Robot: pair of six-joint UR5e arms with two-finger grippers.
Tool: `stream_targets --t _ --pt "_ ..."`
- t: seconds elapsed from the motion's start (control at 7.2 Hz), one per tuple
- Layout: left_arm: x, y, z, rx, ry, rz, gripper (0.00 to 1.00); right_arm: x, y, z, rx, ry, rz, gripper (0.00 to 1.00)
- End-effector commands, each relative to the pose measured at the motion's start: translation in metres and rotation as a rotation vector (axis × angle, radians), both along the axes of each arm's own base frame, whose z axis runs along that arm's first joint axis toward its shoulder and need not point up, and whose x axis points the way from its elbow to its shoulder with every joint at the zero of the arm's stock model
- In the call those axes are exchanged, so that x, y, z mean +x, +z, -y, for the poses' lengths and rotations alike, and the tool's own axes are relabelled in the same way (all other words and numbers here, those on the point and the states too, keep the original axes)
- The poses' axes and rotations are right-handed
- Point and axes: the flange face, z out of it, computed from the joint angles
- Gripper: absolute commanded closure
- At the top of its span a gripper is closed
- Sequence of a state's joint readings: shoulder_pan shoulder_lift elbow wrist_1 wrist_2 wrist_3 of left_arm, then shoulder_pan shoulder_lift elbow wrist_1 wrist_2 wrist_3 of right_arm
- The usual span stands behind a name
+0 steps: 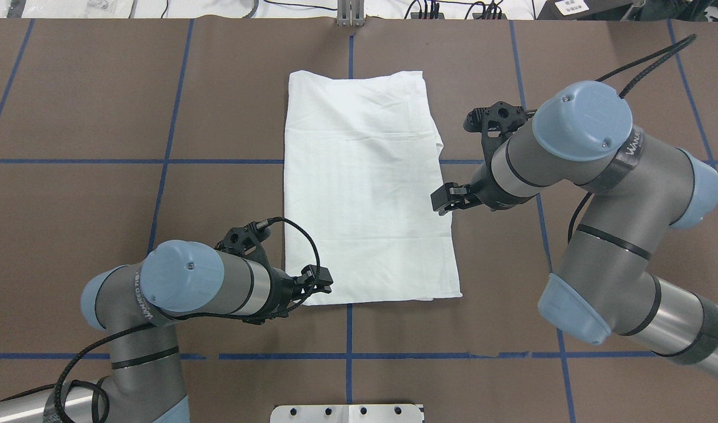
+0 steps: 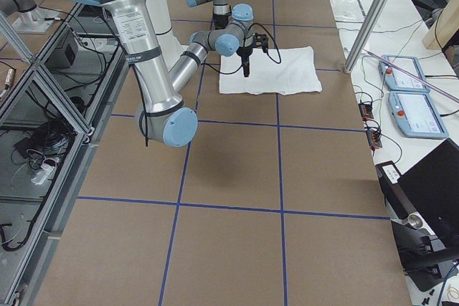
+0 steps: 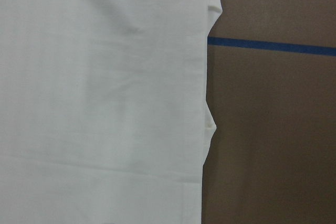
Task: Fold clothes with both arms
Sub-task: 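Hold the shirt's near corner with the left gripper while the right gripper holds its edge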
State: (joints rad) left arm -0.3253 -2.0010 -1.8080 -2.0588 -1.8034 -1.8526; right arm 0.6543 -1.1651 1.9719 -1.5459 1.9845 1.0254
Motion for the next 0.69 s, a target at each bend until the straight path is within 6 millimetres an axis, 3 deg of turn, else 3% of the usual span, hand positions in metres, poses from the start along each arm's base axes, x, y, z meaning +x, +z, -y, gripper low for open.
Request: stream_targets --t 0.0,0.56 --pt "0.0091 0.0083 0.0025 -0.004 -0.028 0.036 0.01 -0.0012 -0.0001 0.0003 -0.003 0.004 0.006 0.00" --pt "0.0097 0.0148 0.0099 -0.003 -0.069 0.088 0.03 -0.0033 -0.0003 -0.0025 -0.028 0.019 0.011 0.00"
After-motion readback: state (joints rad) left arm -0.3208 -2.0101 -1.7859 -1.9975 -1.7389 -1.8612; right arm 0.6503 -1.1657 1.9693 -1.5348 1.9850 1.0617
